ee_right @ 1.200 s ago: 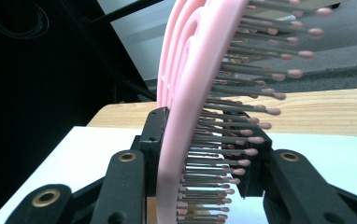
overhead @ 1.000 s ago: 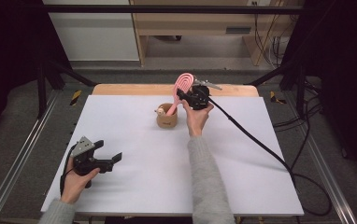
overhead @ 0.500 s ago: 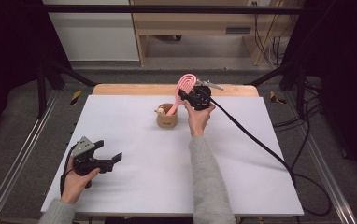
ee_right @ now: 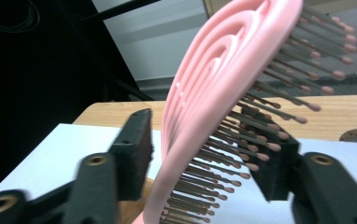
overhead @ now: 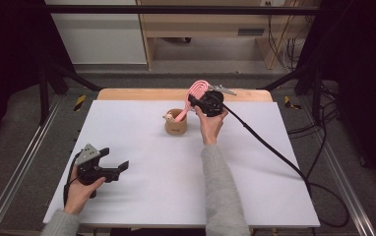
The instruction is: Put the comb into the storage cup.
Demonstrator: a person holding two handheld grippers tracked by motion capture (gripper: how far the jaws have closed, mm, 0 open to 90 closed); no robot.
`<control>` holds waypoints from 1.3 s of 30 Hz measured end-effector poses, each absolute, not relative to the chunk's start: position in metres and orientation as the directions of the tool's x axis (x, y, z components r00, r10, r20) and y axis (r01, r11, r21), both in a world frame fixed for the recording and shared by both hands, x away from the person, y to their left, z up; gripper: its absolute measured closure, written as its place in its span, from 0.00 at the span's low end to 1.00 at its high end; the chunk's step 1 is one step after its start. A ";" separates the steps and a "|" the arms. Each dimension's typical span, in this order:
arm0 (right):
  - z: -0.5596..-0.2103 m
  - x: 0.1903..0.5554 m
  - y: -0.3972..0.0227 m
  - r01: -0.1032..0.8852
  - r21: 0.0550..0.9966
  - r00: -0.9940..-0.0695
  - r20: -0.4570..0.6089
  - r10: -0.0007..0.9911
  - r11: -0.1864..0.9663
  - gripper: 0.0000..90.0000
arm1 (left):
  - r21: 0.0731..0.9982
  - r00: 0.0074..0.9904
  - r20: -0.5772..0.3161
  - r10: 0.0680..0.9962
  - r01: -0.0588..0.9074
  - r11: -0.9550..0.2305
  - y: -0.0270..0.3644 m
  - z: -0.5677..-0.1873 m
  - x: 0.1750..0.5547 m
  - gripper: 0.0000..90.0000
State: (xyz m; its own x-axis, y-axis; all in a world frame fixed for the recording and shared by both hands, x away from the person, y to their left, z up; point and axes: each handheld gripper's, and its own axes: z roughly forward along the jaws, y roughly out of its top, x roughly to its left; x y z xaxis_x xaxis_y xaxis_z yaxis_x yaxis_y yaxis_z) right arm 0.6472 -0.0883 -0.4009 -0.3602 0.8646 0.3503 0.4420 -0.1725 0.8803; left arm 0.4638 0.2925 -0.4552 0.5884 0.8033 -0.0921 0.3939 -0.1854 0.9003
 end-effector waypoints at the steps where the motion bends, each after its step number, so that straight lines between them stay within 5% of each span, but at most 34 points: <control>1: -0.400 0.647 -0.088 0.439 0.882 -0.361 0.345 0.866 -0.169 0.42 | 0.900 0.588 -0.092 0.803 0.394 -0.185 0.293 -0.455 0.464 0.03; 18: -0.386 0.630 -0.095 0.391 0.920 -0.451 0.223 0.864 -0.033 0.06 | 0.899 0.585 -0.087 0.806 0.395 -0.190 0.292 -0.456 0.464 0.03; 39: -0.360 0.592 -0.105 0.331 0.941 -0.582 0.146 0.800 0.069 0.00 | 0.896 0.591 -0.092 0.801 0.401 -0.193 0.291 -0.457 0.465 0.02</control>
State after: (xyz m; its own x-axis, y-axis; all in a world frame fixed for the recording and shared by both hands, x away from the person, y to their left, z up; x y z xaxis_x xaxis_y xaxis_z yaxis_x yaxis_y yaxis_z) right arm 0.5921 -0.1053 -0.3601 -0.5819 0.8000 0.1459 0.3305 0.0687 0.9413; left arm 0.4651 0.2912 -0.4574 0.5910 0.8014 -0.0922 0.4011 -0.1927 0.8955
